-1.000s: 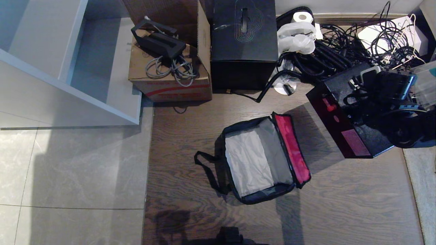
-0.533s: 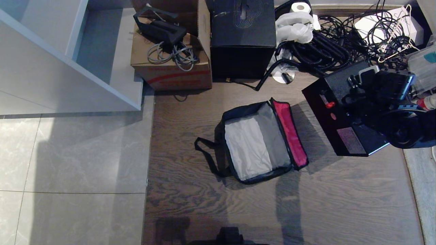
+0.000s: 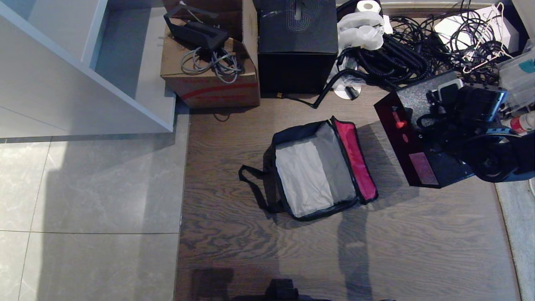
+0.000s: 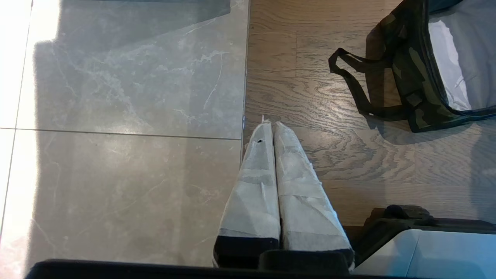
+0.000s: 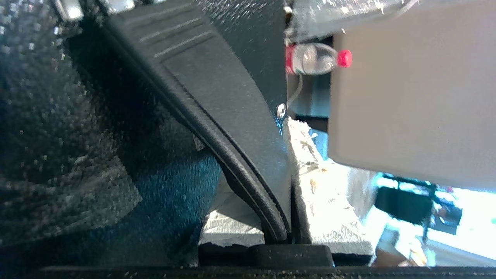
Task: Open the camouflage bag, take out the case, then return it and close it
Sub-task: Place the black box back
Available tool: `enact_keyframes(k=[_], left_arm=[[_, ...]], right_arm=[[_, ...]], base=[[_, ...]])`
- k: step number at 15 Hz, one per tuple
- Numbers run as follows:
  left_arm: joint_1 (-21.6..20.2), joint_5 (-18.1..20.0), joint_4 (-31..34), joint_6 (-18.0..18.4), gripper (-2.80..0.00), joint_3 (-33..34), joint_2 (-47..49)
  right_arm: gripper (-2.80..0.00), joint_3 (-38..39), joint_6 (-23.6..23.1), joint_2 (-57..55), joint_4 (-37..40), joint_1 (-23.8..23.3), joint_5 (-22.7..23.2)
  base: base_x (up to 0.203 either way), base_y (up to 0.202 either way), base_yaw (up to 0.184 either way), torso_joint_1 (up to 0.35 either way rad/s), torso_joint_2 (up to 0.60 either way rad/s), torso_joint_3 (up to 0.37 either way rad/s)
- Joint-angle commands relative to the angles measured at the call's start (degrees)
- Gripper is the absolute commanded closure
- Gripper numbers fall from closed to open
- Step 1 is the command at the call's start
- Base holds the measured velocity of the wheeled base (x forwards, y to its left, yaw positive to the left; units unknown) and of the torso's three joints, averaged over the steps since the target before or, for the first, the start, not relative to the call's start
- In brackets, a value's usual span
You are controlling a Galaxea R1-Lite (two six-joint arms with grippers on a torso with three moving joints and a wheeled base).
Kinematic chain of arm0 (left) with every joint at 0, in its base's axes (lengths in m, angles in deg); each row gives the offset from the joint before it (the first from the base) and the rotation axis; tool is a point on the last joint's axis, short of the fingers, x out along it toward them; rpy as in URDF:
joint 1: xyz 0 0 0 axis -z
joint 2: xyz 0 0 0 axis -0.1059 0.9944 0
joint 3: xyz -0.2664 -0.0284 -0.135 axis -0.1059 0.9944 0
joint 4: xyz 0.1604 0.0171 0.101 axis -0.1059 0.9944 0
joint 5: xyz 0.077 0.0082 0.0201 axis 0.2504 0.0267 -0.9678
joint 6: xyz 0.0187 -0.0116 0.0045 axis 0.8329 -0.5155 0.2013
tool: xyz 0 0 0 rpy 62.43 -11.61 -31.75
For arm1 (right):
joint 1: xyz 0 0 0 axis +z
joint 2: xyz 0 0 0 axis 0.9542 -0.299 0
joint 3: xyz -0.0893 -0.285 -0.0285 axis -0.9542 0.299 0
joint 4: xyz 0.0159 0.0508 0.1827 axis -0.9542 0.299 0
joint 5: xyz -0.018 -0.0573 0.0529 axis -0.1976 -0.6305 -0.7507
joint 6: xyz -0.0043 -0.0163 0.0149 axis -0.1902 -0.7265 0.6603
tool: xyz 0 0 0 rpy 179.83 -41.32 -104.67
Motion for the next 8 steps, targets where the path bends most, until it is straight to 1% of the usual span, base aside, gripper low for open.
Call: enact_keyframes(k=[1, 4, 5, 6, 8], left_arm=[[-0.01, -0.04, 0.02, -0.03, 0.0, 0.0, 0.0], [-0.01, -0.04, 0.02, -0.04, 0.0, 0.0, 0.0], [-0.01, -0.04, 0.02, -0.04, 0.0, 0.0, 0.0], [-0.01, -0.04, 0.02, 0.02, 0.0, 0.0, 0.0], [-0.01, -0.04, 0.02, -0.04, 0.0, 0.0, 0.0]], right_arm=[[0.0, -0.32, -0.41, 0.74, 0.24, 1.65, -0.38], [0.0, -0.96, -0.28, 0.52, 0.54, 4.48, -0.56], [0.0, -2.27, -0.18, 0.27, 1.0, 5.35, -0.95], [0.0, -2.37, 0.23, 0.65, 2.93, 6.45, -1.09], [0.0, -3.51, 4.54, 1.85, 10.58, 8.46, -1.17]], base=[[0.0, 0.0, 0.0, 0.0, 0.0, 0.0], [0.0, 0.0, 0.0, 0.0, 0.0, 0.0], [0.0, 0.0, 0.0, 0.0, 0.0, 0.0], [0.0, 0.0, 0.0, 0.0, 0.0, 0.0], [0.0, 0.0, 0.0, 0.0, 0.0, 0.0]])
